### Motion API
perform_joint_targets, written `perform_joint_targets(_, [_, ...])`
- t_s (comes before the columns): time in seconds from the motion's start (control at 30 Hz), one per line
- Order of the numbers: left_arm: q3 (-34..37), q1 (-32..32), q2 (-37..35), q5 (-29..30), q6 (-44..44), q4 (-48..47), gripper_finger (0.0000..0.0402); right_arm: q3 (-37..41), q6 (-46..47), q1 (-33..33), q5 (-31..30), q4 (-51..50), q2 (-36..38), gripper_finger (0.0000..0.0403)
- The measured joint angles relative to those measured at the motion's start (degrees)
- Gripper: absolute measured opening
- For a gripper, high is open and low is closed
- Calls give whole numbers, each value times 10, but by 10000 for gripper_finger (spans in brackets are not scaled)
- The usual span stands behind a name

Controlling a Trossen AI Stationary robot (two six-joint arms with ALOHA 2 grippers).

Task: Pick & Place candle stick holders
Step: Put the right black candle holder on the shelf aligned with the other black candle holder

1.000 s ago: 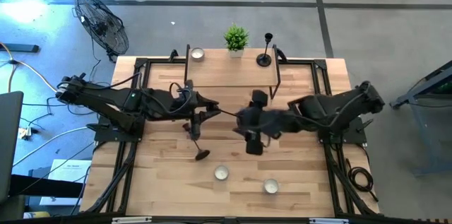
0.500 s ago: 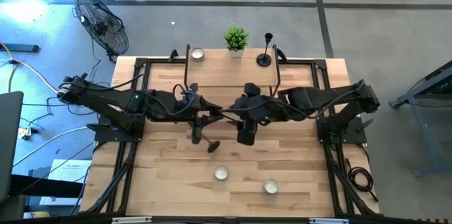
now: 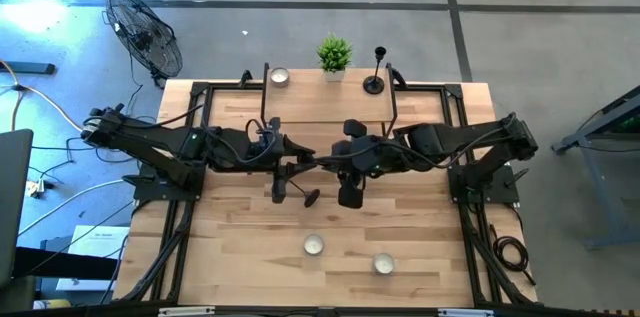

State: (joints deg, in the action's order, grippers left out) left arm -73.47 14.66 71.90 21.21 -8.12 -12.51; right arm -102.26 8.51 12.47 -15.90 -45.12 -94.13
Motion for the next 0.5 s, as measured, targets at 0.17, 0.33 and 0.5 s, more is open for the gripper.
perform_joint_targets(0.17, [0,0,0,-1,4,0,128,0,-6,-1,6,0,0,13])
perform_joint_targets(0.33, [0,0,0,-16,3,8,177,0,-11,-1,6,2,0,14])
perform_joint_targets(0.5, [0,0,0,-16,3,32,208,0,-11,-1,6,2,0,7])
